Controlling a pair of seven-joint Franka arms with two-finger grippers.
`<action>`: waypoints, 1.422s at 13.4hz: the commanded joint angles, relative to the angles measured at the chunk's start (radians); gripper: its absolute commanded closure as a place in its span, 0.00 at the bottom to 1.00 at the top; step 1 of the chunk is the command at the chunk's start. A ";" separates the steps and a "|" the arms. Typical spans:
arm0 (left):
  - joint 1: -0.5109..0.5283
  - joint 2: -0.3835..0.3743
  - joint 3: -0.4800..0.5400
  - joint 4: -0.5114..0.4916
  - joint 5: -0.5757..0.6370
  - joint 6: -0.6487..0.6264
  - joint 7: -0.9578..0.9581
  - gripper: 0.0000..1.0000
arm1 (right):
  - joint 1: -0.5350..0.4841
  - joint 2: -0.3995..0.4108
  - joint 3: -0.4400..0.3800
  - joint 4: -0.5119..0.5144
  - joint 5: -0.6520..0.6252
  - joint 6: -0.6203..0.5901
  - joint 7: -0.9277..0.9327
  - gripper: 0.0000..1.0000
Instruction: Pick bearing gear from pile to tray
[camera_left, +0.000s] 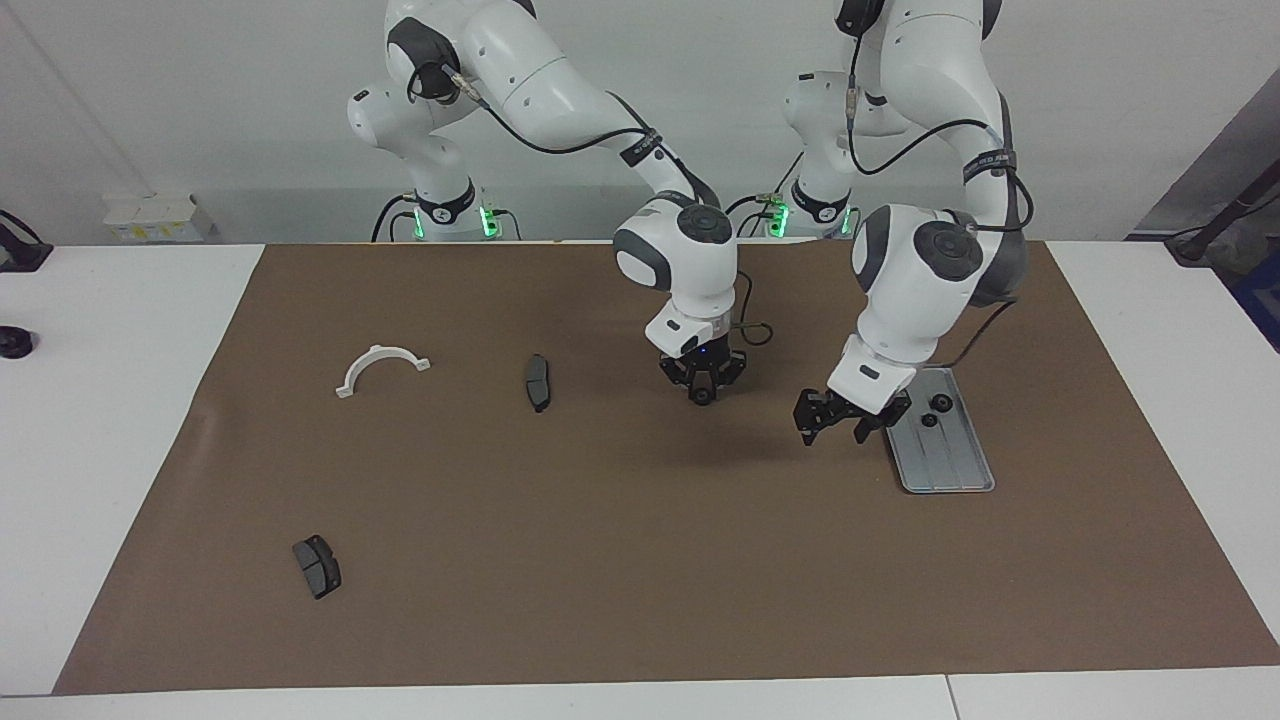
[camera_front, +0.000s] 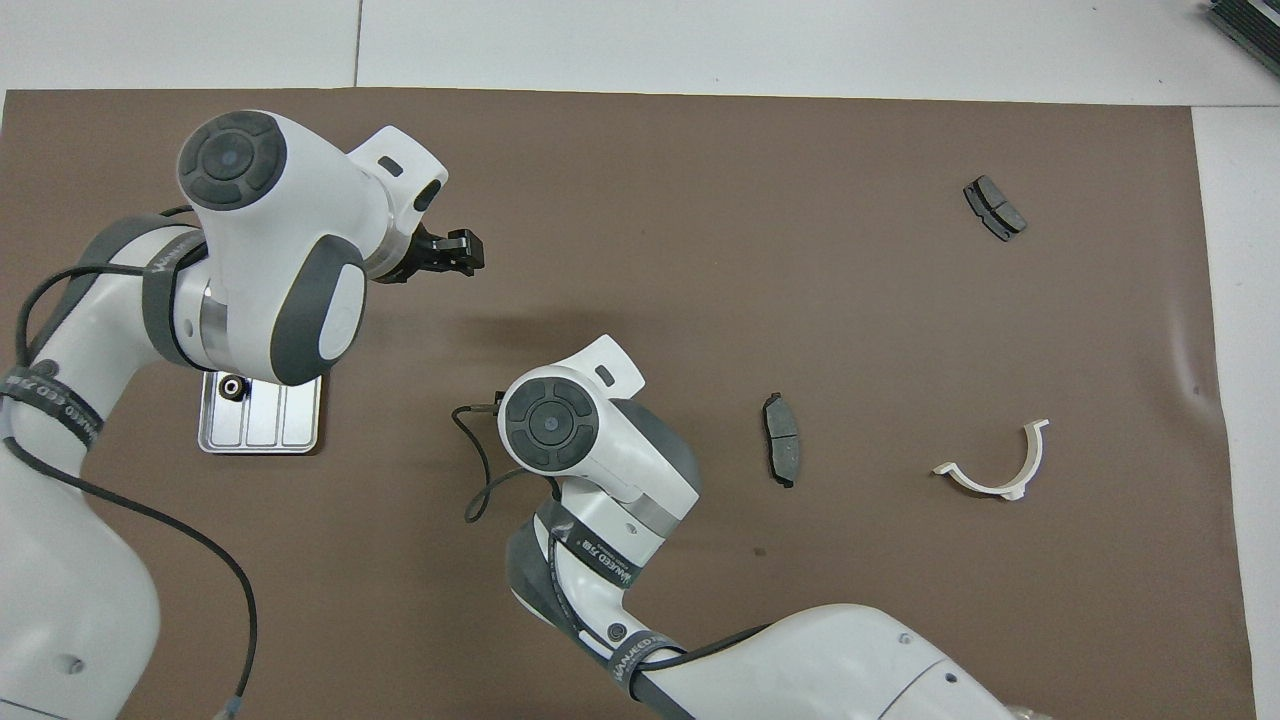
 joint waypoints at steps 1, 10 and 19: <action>-0.050 0.046 0.020 0.051 0.004 -0.012 -0.043 0.21 | -0.071 -0.115 0.005 -0.058 -0.022 -0.021 0.007 0.00; -0.216 0.010 0.020 -0.142 0.072 0.048 -0.212 0.36 | -0.352 -0.483 0.008 -0.314 0.072 -0.130 -0.282 0.00; -0.265 -0.059 0.014 -0.323 0.072 0.100 -0.288 0.50 | -0.619 -0.548 0.002 -0.034 0.129 -0.515 -0.746 0.00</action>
